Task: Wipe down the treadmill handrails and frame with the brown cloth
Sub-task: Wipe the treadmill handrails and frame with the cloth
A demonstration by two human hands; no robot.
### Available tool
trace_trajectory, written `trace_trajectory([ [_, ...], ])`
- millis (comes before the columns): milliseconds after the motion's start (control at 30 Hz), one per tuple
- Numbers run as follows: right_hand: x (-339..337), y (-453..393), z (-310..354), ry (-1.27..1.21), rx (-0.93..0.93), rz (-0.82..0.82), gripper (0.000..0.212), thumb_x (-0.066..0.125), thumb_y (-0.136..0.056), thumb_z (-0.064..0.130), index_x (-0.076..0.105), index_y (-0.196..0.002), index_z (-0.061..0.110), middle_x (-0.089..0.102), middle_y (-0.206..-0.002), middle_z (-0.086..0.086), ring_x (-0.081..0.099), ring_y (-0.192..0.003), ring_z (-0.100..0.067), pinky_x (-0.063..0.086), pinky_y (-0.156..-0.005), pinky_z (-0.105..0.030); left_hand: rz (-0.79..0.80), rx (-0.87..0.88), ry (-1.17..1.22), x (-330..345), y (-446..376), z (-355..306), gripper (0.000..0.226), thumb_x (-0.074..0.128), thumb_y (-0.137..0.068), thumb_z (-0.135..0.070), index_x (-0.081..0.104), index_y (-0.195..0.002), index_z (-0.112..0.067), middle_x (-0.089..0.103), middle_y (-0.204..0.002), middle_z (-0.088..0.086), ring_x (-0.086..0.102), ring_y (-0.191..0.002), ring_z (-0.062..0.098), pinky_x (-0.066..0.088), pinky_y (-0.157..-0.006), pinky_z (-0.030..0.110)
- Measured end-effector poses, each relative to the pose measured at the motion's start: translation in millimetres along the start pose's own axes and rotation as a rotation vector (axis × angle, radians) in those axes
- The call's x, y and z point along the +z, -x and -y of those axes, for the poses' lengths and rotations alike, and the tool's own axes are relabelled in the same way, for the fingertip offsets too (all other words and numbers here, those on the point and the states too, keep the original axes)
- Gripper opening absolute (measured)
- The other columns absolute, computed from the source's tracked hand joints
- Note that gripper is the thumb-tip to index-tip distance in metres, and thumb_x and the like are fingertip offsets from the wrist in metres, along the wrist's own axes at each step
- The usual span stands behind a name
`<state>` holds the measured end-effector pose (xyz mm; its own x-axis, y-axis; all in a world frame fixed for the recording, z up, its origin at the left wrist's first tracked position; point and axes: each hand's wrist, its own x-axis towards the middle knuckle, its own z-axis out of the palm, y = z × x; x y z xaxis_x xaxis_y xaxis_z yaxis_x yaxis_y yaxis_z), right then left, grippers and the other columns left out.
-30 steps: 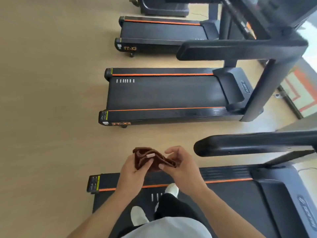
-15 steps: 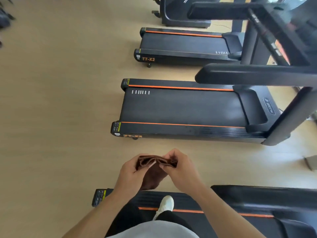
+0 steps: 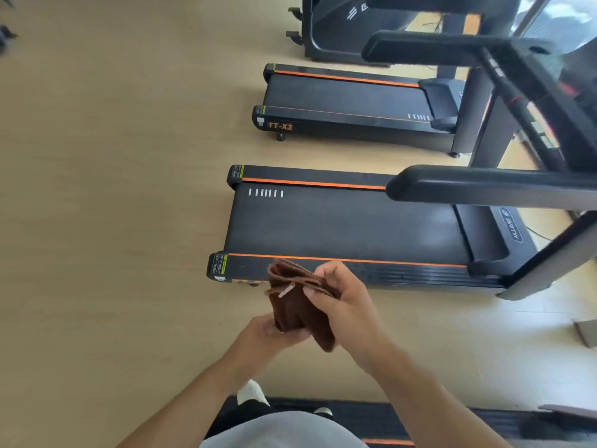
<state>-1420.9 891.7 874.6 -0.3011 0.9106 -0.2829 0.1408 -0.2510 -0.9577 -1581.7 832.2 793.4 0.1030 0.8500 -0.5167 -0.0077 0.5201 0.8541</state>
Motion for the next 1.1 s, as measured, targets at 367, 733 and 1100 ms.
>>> trace_trajectory([
  [367, 1, -138, 43, -0.244, 0.003, -0.329, 0.018, 0.061, -0.1, 0.002, 0.071, -0.107, 0.015, 0.078, -0.095, 0.004, 0.072, -0.088, -0.007, 0.056, -0.073, -0.017, -0.131, -0.06, -0.15, -98, -92, -34, 0.015, 0.079, -0.086, -0.029, 0.077, -0.098, -0.019, 0.08, -0.091, 0.004, 0.074, -0.085, 0.018, 0.056, -0.084, 0.042],
  [733, -117, -356, 56, -0.249, 0.099, -0.541, 0.021, 0.063, -0.101, 0.008, 0.073, -0.114, 0.021, 0.079, -0.107, 0.002, 0.073, -0.104, -0.013, 0.056, -0.088, -0.029, -0.07, -0.07, -0.44, -105, -346, -170, 0.026, 0.076, -0.085, -0.042, 0.071, -0.091, -0.018, 0.077, -0.086, -0.004, 0.07, -0.076, 0.003, 0.051, -0.063, 0.016],
  [1100, -232, -490, 99, -0.428, 0.238, -1.01, 0.021, 0.063, -0.1, 0.005, 0.076, -0.107, 0.02, 0.08, -0.099, 0.004, 0.074, -0.091, -0.01, 0.056, -0.075, -0.023, 0.275, -0.042, -0.728, -57, -556, -315, 0.014, 0.063, -0.093, -0.015, 0.069, -0.091, -0.028, 0.073, -0.08, -0.012, 0.063, -0.071, 0.002, 0.045, -0.067, 0.022],
])
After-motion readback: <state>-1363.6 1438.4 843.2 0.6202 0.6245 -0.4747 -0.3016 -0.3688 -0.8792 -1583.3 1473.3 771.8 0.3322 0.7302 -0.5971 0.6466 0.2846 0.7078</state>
